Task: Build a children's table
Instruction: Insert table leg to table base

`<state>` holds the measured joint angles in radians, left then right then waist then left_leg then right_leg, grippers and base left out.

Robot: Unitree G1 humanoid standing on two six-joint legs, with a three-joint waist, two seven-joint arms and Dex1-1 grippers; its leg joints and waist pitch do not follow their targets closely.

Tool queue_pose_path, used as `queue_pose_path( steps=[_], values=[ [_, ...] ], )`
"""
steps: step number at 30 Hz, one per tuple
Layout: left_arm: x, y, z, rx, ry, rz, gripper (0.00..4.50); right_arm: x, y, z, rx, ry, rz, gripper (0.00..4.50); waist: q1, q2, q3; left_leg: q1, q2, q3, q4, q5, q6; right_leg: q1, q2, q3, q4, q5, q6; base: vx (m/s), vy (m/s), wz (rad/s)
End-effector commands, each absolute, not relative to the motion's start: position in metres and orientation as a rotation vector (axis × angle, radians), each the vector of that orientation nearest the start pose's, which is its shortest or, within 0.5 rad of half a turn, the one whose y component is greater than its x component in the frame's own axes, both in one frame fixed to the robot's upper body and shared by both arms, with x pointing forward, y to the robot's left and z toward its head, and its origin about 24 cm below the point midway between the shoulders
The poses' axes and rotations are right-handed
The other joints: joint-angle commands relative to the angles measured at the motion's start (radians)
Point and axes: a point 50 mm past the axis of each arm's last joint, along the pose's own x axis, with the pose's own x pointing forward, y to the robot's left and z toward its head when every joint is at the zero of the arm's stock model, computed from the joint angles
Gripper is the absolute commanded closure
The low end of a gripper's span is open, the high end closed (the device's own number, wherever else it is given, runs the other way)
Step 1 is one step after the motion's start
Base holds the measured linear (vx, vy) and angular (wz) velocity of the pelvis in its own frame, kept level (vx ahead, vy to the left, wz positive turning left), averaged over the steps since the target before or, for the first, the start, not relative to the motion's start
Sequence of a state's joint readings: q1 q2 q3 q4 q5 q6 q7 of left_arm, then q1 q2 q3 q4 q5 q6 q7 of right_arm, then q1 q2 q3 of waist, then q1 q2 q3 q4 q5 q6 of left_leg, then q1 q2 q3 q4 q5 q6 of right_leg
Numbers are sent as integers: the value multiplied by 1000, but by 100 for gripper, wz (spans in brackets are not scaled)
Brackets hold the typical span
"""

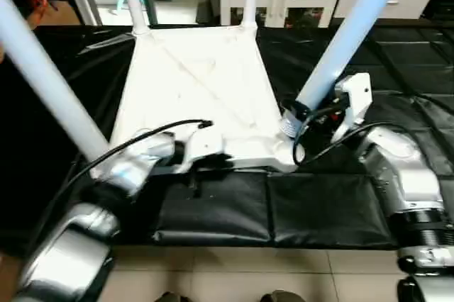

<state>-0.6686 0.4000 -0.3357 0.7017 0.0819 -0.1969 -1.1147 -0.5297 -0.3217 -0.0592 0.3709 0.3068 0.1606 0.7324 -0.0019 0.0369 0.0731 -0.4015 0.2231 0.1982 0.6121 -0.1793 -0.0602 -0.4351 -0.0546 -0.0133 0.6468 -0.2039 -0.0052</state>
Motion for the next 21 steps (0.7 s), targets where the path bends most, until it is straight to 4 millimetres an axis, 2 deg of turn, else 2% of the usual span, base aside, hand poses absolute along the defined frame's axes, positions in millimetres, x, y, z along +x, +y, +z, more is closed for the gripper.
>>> queue_pose_path(
  steps=[1,2,3,4,6,7,8,9,10,11,12,14,16,20,21],
  values=[
    [310,162,38,661,453,-1297,444,337,-160,107,34,-6,770,264,3,-25,-84,15,-3,-5,-45,-26,137,84,-49,26,-52,199,-294,0,0,0],
    [307,166,37,664,459,-1286,444,336,-157,106,46,-1,786,264,-3,-26,-81,14,-3,-4,-47,-26,141,83,-47,26,-54,194,-288,0,0,0],
    [301,174,35,653,478,-1270,444,335,-153,105,77,-2,807,264,-9,-35,-79,18,-2,-1,-48,-34,142,80,-45,26,-57,182,-285,0,0,0],
    [299,176,35,650,483,-1267,444,335,-152,105,84,-3,812,264,-13,-30,-77,16,-2,-4,-50,-33,140,82,-46,26,-56,170,-281,0,0,0],
    [290,187,35,651,516,-1251,444,335,-147,103,93,-3,831,264,-15,-26,-76,21,3,-4,-52,-35,135,78,-47,26,-58,158,-280,0,0,0],
    [288,190,35,653,523,-1246,444,335,-145,103,92,-5,836,264,-19,-34,-73,18,2,-4,-53,-37,131,79,-46,26,-56,147,-279,0,0,0],
    [283,196,36,656,538,-1236,444,336,-143,102,92,-8,846,264,-20,-40,-70,20,2,-3,-55,-52,121,77,-47,27,-58,118,-274,0,0,0],
    [279,202,37,662,551,-1226,444,336,-140,102,88,-11,855,264,-22,-37,-67,19,1,-4,-58,-58,117,76,-46,27,-61,99,-268,0,0,0],
    [279,202,37,662,551,-1226,444,336,-140,102,88,-11,855,264,-25,-32,-63,24,3,-4,-61,-71,103,72,-45,28,-66,73,-265,0,0,0],
    [274,210,38,674,573,-1208,444,337,-135,101,54,-27,866,264,-27,-40,-61,29,4,-1,-61,-92,88,68,-42,30,-69,55,-263,0,0,0],
    [270,215,40,683,594,-1187,444,337,-131,100,37,-41,878,264,-29,-49,-59,26,2,-2,-64,-106,74,73,-44,31,-70,26,-257,0,0,0],
    [266,218,42,688,607,-1160,444,336,-125,99,26,-64,896,264,-35,-47,-57,24,4,-4,-66,-127,53,73,-49,34,-69,-10,-251,0,0,0],
    [263,216,45,695,592,-1130,444,332,-115,95,47,-92,957,264,-40,-44,-55,29,5,-4,-68,-133,46,69,-43,35,-72,-9,-252,0,0,0],
    [265,204,47,645,531,-1128,444,328,-109,92,86,-98,1010,264,-43,-45,-55,31,2,-3,-68,-115,65,70,-37,37,-69,61,-266,0,0,0],
    [267,186,49,560,469,-1145,444,323,-107,87,119,-89,1060,264,-40,-43,-55,34,4,-1,-69,-109,75,70,-37,37,-68,87,-275,0,0,0]
  ],
)
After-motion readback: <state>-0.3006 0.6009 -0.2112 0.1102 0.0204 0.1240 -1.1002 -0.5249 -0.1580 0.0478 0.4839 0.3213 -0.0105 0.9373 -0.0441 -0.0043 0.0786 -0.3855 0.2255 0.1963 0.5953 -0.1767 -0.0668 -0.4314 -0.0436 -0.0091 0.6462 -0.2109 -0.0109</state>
